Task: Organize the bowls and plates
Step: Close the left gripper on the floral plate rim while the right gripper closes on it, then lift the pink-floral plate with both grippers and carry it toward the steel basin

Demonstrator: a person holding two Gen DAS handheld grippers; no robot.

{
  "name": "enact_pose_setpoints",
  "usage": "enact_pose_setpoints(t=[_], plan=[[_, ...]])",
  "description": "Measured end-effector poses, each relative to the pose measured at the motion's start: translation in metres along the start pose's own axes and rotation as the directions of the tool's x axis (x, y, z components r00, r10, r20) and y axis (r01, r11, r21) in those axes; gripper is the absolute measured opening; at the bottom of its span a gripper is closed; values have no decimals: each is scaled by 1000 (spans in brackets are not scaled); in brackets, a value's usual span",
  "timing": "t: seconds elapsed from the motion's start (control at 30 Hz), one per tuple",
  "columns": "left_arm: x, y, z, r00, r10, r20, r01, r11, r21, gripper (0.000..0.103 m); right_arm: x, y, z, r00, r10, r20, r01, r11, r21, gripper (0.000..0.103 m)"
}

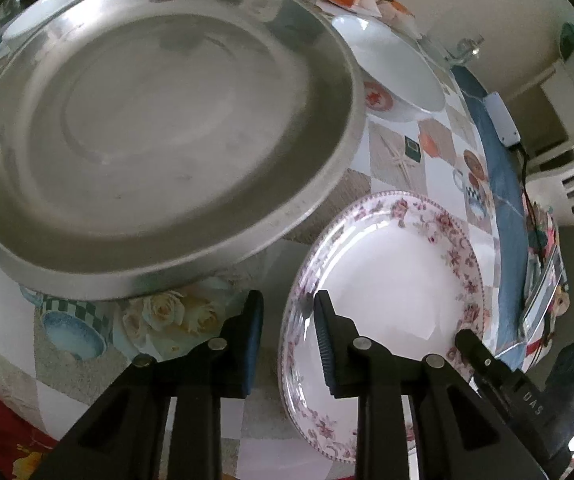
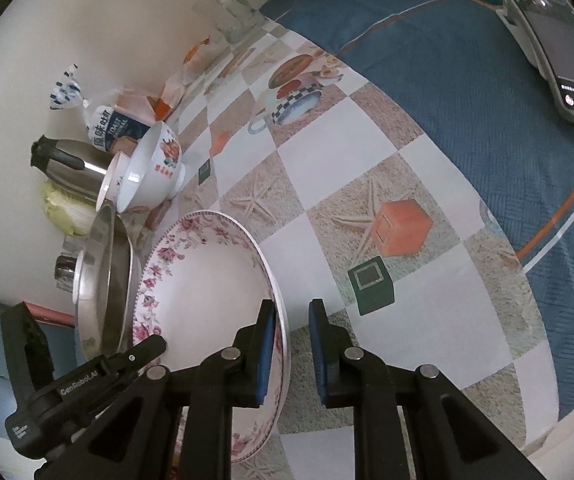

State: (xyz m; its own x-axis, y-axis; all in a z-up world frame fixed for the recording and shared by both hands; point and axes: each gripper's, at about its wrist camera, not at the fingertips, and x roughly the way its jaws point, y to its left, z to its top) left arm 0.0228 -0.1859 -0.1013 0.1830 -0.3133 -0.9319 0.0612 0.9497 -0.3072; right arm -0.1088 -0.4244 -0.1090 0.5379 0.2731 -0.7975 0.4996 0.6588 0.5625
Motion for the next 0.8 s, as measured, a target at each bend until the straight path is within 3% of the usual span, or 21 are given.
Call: enact_pose_setpoints(t=[0.2, 0.33, 0.47, 0.67, 0.8], plan=[[-1, 0, 0, 1000, -10, 10, 10, 1000, -3, 26, 0, 2, 0, 1000, -9, 5, 9, 1000, -7, 18], [0, 3, -1, 999, -46, -7, 46, 999, -5, 18, 0, 2, -1, 1000, -7, 9, 7, 1000, -5, 17], [-1, -2, -2, 999, -37, -24, 38, 998, 44, 18, 0, 2, -2, 1000, -2, 12, 2, 1000, 0, 17], [0, -1, 1, 998, -54, -40, 56, 997, 45, 17, 1, 3, -2, 1000, -4, 13, 4, 1000, -5, 15], [1, 0, 2, 997, -61, -52, 64, 997, 44, 16, 2, 5, -3, 1000, -6, 11, 6, 1000, -19, 9]])
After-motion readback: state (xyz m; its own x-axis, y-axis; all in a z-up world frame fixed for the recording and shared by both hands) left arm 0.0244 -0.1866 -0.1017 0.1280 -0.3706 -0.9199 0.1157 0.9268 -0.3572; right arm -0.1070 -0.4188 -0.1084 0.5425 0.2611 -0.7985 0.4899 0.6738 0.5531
